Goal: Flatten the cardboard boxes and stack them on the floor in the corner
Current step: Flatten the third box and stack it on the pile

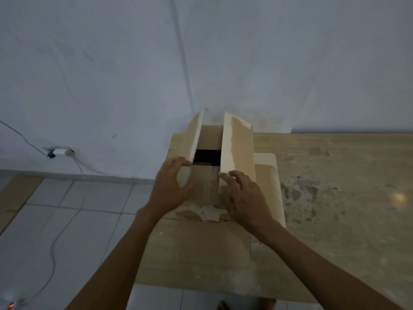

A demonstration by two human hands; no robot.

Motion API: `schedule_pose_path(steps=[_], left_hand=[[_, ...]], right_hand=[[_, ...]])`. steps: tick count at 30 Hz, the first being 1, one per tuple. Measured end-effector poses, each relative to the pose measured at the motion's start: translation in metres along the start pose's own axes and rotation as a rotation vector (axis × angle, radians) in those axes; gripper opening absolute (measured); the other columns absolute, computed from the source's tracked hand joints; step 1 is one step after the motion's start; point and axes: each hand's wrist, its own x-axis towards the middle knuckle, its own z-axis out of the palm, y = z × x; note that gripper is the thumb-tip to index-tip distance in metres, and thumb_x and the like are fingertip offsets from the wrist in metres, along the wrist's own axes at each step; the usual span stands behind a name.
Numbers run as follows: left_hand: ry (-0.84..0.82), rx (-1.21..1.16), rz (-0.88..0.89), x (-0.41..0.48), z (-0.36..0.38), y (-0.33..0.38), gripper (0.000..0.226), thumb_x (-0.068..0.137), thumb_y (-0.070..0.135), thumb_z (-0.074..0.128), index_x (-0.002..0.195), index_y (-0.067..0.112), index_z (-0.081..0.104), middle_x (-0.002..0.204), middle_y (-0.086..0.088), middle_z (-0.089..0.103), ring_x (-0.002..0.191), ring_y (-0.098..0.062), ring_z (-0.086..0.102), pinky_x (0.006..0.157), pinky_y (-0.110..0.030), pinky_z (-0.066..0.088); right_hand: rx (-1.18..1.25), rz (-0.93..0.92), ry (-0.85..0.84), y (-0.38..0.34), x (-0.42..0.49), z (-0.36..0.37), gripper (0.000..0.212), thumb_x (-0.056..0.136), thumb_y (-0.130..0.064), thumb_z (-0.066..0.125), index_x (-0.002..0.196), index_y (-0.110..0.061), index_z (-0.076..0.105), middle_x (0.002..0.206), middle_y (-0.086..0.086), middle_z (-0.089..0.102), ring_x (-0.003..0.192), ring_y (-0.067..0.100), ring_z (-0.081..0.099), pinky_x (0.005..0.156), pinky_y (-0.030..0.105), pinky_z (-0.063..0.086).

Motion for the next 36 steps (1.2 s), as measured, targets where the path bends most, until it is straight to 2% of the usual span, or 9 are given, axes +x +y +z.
schedule_pose_path(steps=[3,6,12,20,23,25,29,33,36], left_hand=[[0.156,-0.106,-0.066,0.006,-0.032,-0.012,0.028,0.085,0.013,0.061,0.114,0.014,0.059,0.111,0.005,0.06,0.1,-0.002,0.056,0.087,-0.013,0.042],[0.301,-0.054,-0.384,0.004,-0.053,-0.043,0.023,0.084,0.007,0.055,0.102,0.019,0.062,0.1,-0.003,0.067,0.085,-0.019,0.063,0.074,-0.033,0.052],[-0.05,0.144,-0.743,0.01,-0.029,-0.089,0.036,0.084,0.017,0.056,0.119,0.009,0.055,0.117,-0.018,0.06,0.103,-0.035,0.057,0.086,-0.043,0.049],[-0.099,0.506,-0.401,0.031,-0.004,-0.076,0.037,0.08,0.027,0.053,0.115,0.016,0.057,0.134,-0.011,0.043,0.121,-0.036,0.039,0.103,-0.056,0.031],[-0.085,0.481,-0.319,0.034,0.013,-0.064,0.031,0.089,0.028,0.049,0.116,0.015,0.059,0.143,-0.011,0.041,0.139,-0.031,0.026,0.112,-0.062,0.007],[-0.082,0.4,-0.283,0.036,0.025,-0.051,0.036,0.095,0.035,0.042,0.119,0.014,0.058,0.145,-0.011,0.042,0.143,-0.027,0.023,0.113,-0.062,-0.002],[-0.169,0.283,-0.215,0.042,0.038,-0.027,0.046,0.098,0.046,0.038,0.13,0.016,0.053,0.133,-0.01,0.058,0.132,-0.026,0.044,0.114,-0.055,-0.01],[-0.198,0.39,-0.117,0.054,0.029,-0.012,0.046,0.095,0.05,0.04,0.12,0.017,0.06,0.113,-0.006,0.067,0.113,-0.022,0.058,0.113,-0.057,-0.005],[-0.169,0.207,-0.148,0.061,0.006,0.005,0.041,0.09,0.054,0.05,0.084,0.015,0.063,0.074,0.002,0.062,0.076,-0.019,0.06,0.097,-0.047,0.04]], right_hand=[[-0.016,-0.005,0.066,0.006,-0.007,-0.005,0.046,0.08,-0.014,0.048,0.125,-0.018,0.043,0.115,0.015,0.057,0.088,0.029,0.059,0.064,0.039,0.054],[-0.004,0.0,0.106,0.015,-0.012,-0.009,0.055,0.074,-0.005,0.055,0.126,-0.018,0.043,0.113,0.014,0.057,0.088,0.027,0.059,0.063,0.038,0.054],[-0.042,0.031,0.134,0.019,-0.013,-0.011,0.05,0.078,-0.013,0.044,0.128,-0.017,0.045,0.115,0.014,0.055,0.089,0.025,0.058,0.063,0.033,0.053],[-0.293,0.334,0.383,0.066,-0.047,-0.031,0.032,0.073,-0.028,0.058,0.101,-0.013,0.061,0.12,0.011,0.061,0.113,0.031,0.048,0.091,0.043,0.034],[-0.159,0.666,0.052,0.095,-0.067,-0.022,0.028,0.08,-0.034,0.053,0.099,-0.02,0.07,0.114,0.002,0.068,0.105,0.028,0.057,0.087,0.037,0.04],[0.239,0.832,-0.199,0.103,-0.069,-0.013,0.03,0.086,-0.028,0.059,0.113,-0.019,0.068,0.12,0.005,0.066,0.104,0.024,0.061,0.085,0.031,0.044],[0.457,0.866,-0.259,0.108,-0.056,-0.008,0.023,0.09,-0.021,0.057,0.107,-0.012,0.07,0.108,0.007,0.07,0.097,0.02,0.063,0.076,0.025,0.045],[0.371,0.859,-0.287,0.116,-0.046,-0.018,0.022,0.094,-0.022,0.051,0.092,-0.011,0.071,0.081,0.002,0.064,0.067,0.01,0.054,0.056,0.018,0.038],[0.362,0.857,-0.27,0.121,-0.043,-0.017,0.021,0.092,-0.021,0.054,0.09,-0.009,0.071,0.082,0.002,0.063,0.071,0.015,0.057,0.057,0.022,0.041]])
